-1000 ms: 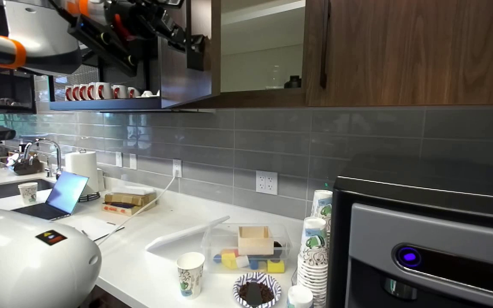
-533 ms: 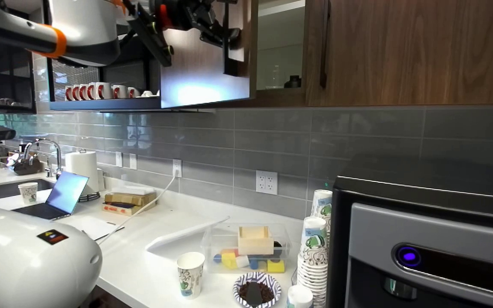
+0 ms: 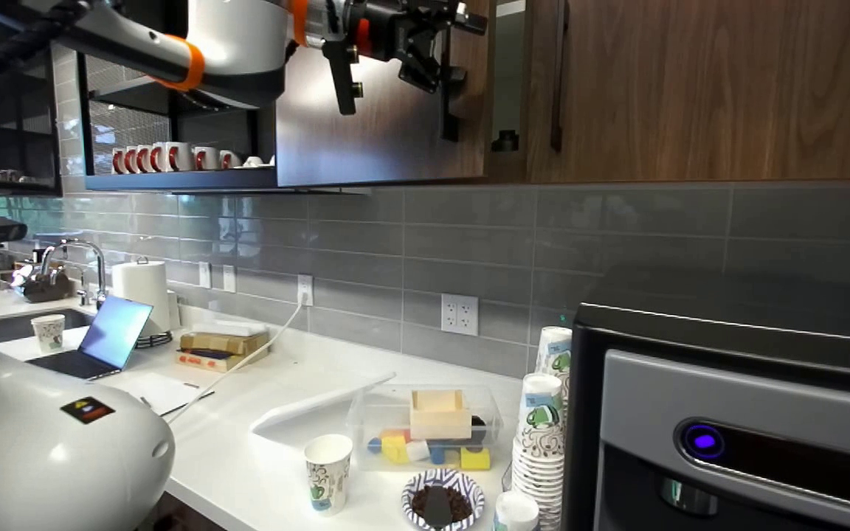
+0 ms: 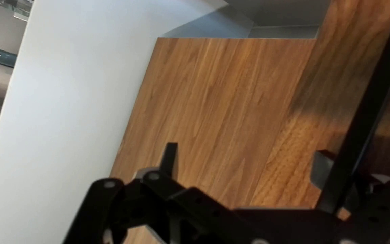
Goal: Partially open the cupboard's left door, then close it
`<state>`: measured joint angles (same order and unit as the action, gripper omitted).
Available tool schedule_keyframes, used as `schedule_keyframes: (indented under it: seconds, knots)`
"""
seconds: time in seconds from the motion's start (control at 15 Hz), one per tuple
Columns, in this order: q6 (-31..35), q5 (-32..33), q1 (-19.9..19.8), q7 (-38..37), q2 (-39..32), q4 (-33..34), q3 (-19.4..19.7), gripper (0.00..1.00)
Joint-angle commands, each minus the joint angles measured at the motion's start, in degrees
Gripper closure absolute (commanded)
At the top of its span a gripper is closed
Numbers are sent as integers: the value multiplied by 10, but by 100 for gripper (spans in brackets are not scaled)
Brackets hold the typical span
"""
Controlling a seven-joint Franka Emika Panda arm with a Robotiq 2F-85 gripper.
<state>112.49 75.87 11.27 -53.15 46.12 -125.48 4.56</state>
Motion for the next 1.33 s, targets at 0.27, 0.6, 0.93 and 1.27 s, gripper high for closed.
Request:
schedule_keyframes:
  seconds: [0.27, 0.6, 0.93, 1.27]
  knots:
    - [119, -35, -42, 72, -139, 141, 15, 0]
    - [187, -95, -66, 119, -197, 183, 17, 0]
    - [201, -157, -88, 160, -202, 181, -6, 0]
    - [199, -160, -100, 163, -189, 158, -39, 0]
